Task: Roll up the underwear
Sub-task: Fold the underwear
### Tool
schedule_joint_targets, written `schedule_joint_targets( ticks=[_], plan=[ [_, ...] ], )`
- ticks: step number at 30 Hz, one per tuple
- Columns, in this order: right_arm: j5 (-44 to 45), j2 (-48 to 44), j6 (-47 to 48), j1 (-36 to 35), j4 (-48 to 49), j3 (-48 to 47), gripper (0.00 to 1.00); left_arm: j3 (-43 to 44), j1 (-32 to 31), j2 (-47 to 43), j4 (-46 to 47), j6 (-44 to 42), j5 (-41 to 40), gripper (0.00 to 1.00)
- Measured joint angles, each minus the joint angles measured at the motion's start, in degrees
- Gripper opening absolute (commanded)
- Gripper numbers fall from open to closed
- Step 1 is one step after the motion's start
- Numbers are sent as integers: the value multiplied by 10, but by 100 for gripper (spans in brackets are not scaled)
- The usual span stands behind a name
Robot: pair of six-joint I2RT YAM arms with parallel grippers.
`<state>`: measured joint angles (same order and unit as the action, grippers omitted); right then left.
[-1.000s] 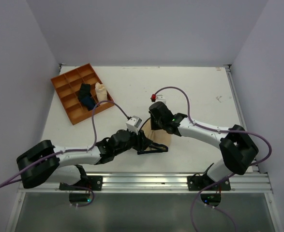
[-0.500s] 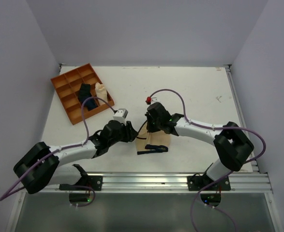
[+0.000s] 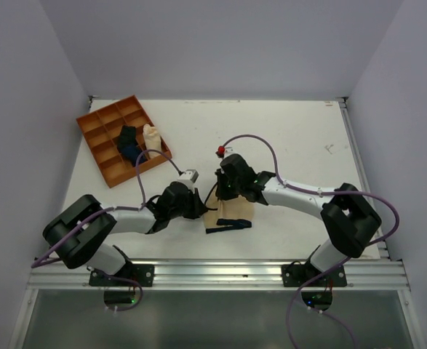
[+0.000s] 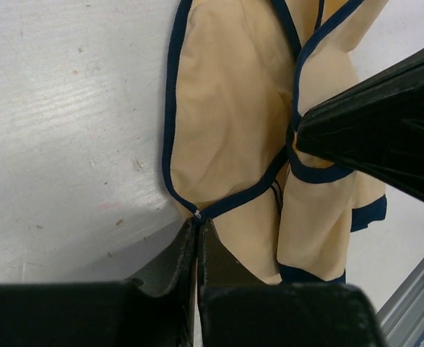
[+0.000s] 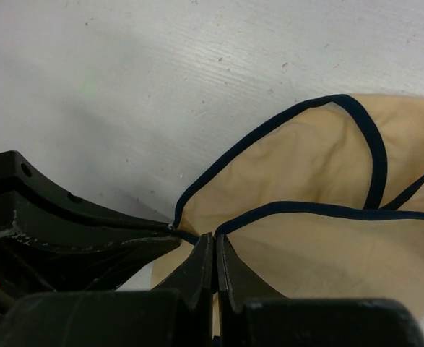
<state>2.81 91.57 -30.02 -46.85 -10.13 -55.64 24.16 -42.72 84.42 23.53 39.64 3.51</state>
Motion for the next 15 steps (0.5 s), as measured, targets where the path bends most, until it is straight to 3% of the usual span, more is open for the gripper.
schedule_joint_targets(
  ticks=[8,14,15],
  plan=[
    [-13,43,-11,-16,2,-26,0,0,3,10,10,2,-5,0],
    [-22,66,-22,-24,0,-45,20,0,3,11,12,2,-10,6],
    [-25,67,-24,-24,-1,-46,29,0,3,11,12,3,-10,14]
  ],
)
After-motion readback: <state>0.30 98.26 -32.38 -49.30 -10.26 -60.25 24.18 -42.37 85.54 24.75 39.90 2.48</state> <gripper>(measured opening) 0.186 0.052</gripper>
